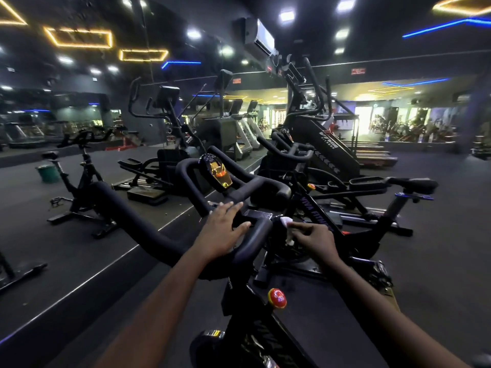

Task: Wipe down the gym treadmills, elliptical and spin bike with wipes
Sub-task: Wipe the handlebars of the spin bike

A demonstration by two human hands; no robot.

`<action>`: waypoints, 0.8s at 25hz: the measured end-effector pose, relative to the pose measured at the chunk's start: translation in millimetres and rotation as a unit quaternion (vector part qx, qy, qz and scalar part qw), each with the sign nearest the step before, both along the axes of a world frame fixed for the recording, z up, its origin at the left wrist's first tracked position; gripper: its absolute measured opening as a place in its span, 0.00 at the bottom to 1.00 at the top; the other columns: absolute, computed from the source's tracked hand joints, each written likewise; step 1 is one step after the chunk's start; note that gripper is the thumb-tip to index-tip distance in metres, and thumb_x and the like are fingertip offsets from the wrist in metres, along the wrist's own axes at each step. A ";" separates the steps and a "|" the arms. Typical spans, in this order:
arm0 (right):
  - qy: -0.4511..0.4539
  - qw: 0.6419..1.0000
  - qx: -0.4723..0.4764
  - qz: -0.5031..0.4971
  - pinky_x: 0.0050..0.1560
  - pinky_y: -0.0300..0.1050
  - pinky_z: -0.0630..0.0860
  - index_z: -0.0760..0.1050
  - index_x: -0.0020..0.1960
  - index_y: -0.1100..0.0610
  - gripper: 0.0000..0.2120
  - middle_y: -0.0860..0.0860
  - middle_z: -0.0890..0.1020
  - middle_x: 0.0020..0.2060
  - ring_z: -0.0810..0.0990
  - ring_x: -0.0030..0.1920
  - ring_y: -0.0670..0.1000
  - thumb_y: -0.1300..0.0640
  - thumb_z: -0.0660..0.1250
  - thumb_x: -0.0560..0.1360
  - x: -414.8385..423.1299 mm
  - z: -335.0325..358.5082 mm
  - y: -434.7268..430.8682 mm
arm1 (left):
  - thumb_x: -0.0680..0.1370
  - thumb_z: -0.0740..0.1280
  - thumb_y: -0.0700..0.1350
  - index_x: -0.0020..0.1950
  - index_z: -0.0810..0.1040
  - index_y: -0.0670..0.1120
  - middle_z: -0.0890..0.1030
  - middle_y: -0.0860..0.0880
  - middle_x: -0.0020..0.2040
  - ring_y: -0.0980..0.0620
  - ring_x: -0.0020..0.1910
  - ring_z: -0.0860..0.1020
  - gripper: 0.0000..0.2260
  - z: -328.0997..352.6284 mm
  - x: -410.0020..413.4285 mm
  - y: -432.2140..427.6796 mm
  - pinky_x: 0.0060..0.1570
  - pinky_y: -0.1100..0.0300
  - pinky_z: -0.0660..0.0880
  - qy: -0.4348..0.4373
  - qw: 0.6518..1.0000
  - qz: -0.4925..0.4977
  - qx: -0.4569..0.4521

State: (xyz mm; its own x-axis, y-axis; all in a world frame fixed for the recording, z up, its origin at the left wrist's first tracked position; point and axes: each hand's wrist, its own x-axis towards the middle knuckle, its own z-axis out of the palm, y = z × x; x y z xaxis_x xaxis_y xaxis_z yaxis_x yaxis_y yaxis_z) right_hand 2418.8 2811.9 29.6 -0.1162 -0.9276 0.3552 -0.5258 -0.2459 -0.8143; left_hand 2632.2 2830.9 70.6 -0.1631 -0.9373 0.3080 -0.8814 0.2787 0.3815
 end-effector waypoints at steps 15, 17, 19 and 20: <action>0.185 0.936 0.170 -0.249 0.36 0.24 0.66 0.82 0.53 0.56 0.10 0.54 0.84 0.49 0.79 0.47 0.39 0.61 0.68 0.72 -241.3 -46.9 169.7 | 0.80 0.60 0.52 0.75 0.61 0.45 0.64 0.45 0.73 0.48 0.72 0.62 0.25 -111.9 -275.4 19.4 0.71 0.60 0.56 -0.039 0.917 -0.386 0.089; 0.178 0.921 0.202 -0.281 0.36 0.24 0.66 0.82 0.53 0.57 0.10 0.54 0.84 0.49 0.80 0.48 0.42 0.59 0.68 0.73 -268.8 -59.6 207.6 | 0.80 0.60 0.52 0.75 0.61 0.45 0.64 0.45 0.72 0.48 0.71 0.64 0.25 -131.3 -316.6 35.6 0.70 0.59 0.57 -0.054 0.894 -0.431 0.106; 0.168 0.903 0.236 -0.318 0.38 0.26 0.67 0.82 0.53 0.58 0.09 0.55 0.84 0.49 0.79 0.49 0.43 0.60 0.68 0.73 -291.7 -76.2 243.0 | 0.80 0.60 0.52 0.74 0.62 0.46 0.66 0.45 0.72 0.48 0.71 0.65 0.24 -148.0 -356.2 56.3 0.70 0.58 0.58 -0.063 0.869 -0.476 0.119; 0.162 0.892 0.255 -0.335 0.41 0.26 0.67 0.82 0.53 0.58 0.10 0.55 0.84 0.49 0.80 0.50 0.44 0.61 0.67 0.73 -304.3 -86.6 260.3 | 0.80 0.60 0.52 0.74 0.62 0.46 0.66 0.45 0.72 0.48 0.71 0.64 0.24 -157.0 -377.8 68.6 0.70 0.58 0.59 -0.069 0.856 -0.497 0.126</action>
State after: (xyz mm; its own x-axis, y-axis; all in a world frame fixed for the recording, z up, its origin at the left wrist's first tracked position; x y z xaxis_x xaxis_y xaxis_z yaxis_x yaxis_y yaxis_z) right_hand 2114.5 3072.1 -57.1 -0.6734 -0.7389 0.0228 -0.6440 0.5712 -0.5089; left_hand 2254.4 2899.6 -86.5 -0.9367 -0.3487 0.0305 -0.2985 0.8413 0.4507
